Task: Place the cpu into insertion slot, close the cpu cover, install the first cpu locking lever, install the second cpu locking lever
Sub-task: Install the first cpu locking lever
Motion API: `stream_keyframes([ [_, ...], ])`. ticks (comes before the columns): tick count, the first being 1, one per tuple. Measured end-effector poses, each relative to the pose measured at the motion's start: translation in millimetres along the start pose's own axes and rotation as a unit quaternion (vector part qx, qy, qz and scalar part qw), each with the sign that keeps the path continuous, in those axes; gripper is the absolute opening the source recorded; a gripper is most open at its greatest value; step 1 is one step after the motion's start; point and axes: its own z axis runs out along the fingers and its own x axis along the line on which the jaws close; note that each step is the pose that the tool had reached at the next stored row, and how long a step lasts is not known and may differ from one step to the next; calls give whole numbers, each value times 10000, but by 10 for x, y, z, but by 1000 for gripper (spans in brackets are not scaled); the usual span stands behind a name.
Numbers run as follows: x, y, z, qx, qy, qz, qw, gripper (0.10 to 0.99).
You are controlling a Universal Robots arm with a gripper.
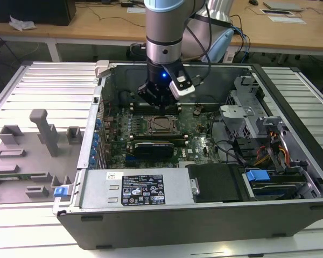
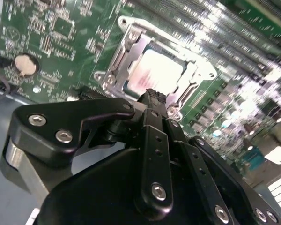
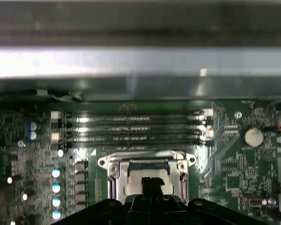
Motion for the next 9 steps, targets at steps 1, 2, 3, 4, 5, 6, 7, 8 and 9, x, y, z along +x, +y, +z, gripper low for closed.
stream_keyframes([
  [1, 0, -12, 1, 54, 4, -3, 10000, 106],
  [2, 0, -23, 0, 131, 12, -6, 9999, 106],
  [3, -1, -31, 0, 199, 18, -9, 9998, 106],
  [4, -1, -47, -1, 336, 30, -15, 9994, 106],
  [5, -1, -64, -1, 388, 36, -20, 9992, 106],
  [6, -1, -67, 1, 386, 34, -27, 9992, 106],
  [7, -1, -69, 0, 376, 34, -50, 9993, 106],
  [8, -1, -70, -4, 358, 35, -72, 9993, 106],
  [9, -2, -69, -19, 357, 35, -73, 9993, 106],
])
